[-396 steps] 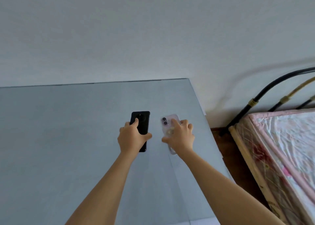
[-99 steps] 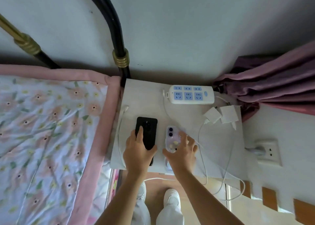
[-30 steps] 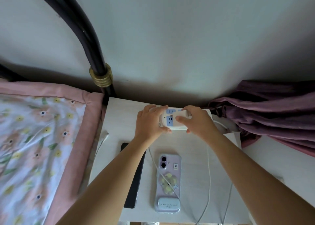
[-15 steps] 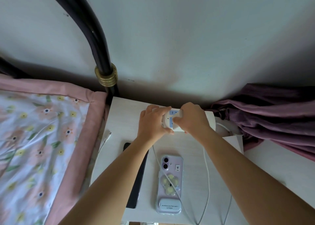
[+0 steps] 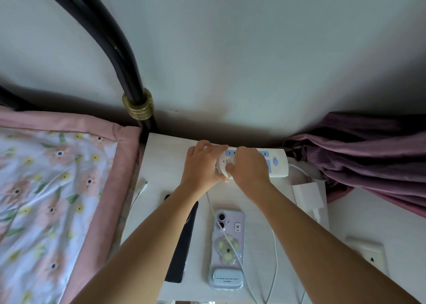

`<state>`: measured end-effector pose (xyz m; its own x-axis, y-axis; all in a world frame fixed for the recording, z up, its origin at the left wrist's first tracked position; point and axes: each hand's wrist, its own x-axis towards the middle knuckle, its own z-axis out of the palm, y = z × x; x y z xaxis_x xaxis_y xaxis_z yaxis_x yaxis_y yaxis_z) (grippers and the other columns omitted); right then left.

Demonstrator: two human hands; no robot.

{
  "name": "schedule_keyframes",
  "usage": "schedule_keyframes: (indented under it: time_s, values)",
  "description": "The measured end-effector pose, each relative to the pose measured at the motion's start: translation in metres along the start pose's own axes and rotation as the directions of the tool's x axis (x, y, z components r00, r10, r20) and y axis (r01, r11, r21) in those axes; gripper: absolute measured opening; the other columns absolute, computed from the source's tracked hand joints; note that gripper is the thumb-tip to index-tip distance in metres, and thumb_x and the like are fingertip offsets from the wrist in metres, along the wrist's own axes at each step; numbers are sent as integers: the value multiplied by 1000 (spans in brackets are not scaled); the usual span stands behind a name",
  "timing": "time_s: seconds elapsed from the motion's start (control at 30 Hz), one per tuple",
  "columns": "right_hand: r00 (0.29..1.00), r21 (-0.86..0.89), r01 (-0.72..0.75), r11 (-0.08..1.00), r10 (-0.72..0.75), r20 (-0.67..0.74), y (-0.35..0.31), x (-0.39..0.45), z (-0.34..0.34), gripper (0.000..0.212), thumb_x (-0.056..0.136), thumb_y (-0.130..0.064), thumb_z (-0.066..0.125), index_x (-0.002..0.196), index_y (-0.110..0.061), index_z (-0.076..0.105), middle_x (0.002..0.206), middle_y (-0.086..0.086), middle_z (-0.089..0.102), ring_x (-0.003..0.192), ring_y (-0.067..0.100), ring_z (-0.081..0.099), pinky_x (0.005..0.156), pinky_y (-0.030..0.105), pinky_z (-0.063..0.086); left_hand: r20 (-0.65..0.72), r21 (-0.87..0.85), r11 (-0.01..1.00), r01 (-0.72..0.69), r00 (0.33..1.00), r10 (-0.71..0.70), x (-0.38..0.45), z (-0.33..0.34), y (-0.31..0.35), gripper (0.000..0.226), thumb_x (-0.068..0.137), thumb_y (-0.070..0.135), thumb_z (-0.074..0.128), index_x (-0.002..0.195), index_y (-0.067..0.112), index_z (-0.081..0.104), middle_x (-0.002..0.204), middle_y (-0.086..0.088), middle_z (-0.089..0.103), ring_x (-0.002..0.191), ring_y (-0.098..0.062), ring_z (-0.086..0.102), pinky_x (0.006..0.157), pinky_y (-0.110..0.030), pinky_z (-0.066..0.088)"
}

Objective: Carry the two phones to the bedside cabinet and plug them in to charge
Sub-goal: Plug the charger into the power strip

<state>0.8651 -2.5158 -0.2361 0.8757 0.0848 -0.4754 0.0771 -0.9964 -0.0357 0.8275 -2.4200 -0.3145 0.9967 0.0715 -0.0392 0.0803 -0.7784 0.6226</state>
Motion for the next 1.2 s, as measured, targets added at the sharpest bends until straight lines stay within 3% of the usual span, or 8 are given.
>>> schedule_keyframes:
  time_s: [0.33,0.47,0.57,0.67,0.8,0.9,1.03,1.2]
  values:
    - [995,95,59,994,-51,-81,13,-13,5,35,95,-39,46,121,-16,48,102,9,67,92,26,64,65,30,38,138,32,998,-47,989,42,1,4,9,76,64,61,61,132,31,47,133,12,54,126,-17,45,98,-37,33]
    - [990,377,144,915,-132,-58,38,-29,3,47,93,-38,50,138,-28,40,112,6,66,101,24,60,76,31,44,44,69,993,-97,995,94,6,6,17,65,56,62,51,115,36,59,115,15,63,111,-19,56,89,-39,35]
    - [971,393,240,887,-226,-83,55,-41,10,53,96,-29,48,146,-29,31,119,7,64,103,23,60,85,31,45,126,94,984,-149,982,137,10,4,13,67,57,67,48,118,40,57,118,18,62,113,-16,56,90,-39,38]
    - [965,448,262,855,-221,-144,60,-50,23,52,96,-27,49,145,-30,34,130,2,60,115,19,56,93,29,44,163,71,982,-175,973,162,11,1,11,74,53,71,45,120,43,58,126,11,63,122,-17,53,97,-43,37]
    - [975,579,221,785,-201,-99,60,-56,27,58,90,-48,52,144,-34,35,136,-8,55,122,9,51,98,28,41,207,97,980,-175,966,152,12,-1,12,76,52,74,50,122,44,57,129,10,62,124,-17,53,100,-46,39]
    - [989,728,114,676,-5,-150,78,-56,23,58,78,-67,52,129,-40,51,118,-16,65,112,0,56,99,28,43,209,125,974,-189,965,160,13,2,7,73,56,71,53,124,45,54,129,12,61,123,-17,54,98,-46,42]
    - [865,691,-87,717,399,-304,135,-45,35,44,83,-28,64,126,-25,56,121,-1,64,115,20,54,96,36,44,216,101,980,-174,965,149,13,3,7,78,53,72,53,126,43,53,132,12,58,125,-16,51,96,-45,41]
    - [890,526,-249,813,406,-207,176,-42,57,68,81,-16,67,142,-9,37,146,10,39,131,29,43,103,38,41,234,92,984,-152,964,127,11,1,10,82,52,71,52,129,42,51,136,10,55,127,-18,49,98,-44,38]
